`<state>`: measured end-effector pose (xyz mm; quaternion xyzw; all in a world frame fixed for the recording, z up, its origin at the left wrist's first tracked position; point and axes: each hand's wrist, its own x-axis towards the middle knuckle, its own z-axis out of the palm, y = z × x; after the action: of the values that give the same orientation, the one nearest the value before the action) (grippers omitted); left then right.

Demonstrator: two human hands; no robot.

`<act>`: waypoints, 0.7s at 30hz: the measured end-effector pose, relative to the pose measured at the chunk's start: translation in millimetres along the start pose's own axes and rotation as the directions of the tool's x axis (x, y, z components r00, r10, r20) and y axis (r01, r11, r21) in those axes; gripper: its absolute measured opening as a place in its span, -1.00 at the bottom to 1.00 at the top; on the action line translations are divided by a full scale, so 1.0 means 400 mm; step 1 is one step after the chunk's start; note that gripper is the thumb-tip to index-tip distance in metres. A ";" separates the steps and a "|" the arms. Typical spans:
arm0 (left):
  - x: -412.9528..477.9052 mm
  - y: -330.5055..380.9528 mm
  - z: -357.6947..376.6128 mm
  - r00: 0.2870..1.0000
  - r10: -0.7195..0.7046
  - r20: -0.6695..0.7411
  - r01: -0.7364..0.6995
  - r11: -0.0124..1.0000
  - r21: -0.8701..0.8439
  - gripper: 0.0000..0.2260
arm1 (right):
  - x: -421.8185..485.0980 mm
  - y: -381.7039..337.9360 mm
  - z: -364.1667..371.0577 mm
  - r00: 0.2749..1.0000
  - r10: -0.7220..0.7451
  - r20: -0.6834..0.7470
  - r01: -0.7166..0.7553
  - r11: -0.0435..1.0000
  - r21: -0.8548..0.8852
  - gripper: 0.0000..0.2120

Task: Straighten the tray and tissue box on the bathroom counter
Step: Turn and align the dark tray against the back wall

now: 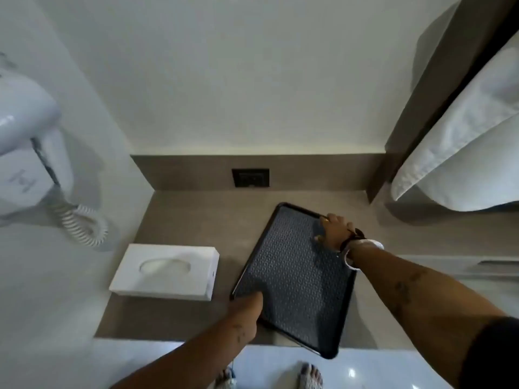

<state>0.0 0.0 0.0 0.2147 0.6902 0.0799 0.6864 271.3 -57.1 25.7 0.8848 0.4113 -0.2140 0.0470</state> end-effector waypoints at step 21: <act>0.059 0.135 0.033 0.827 0.556 -0.080 -0.419 0.705 0.573 -0.63 | 0.017 0.173 0.103 0.873 0.464 -0.151 -0.274 0.723 0.634 -0.76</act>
<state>23.8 55.6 -0.2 0.5606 0.6816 0.0913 0.4614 312.9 -108.5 -20.7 0.9403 0.1387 -0.1812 -0.2527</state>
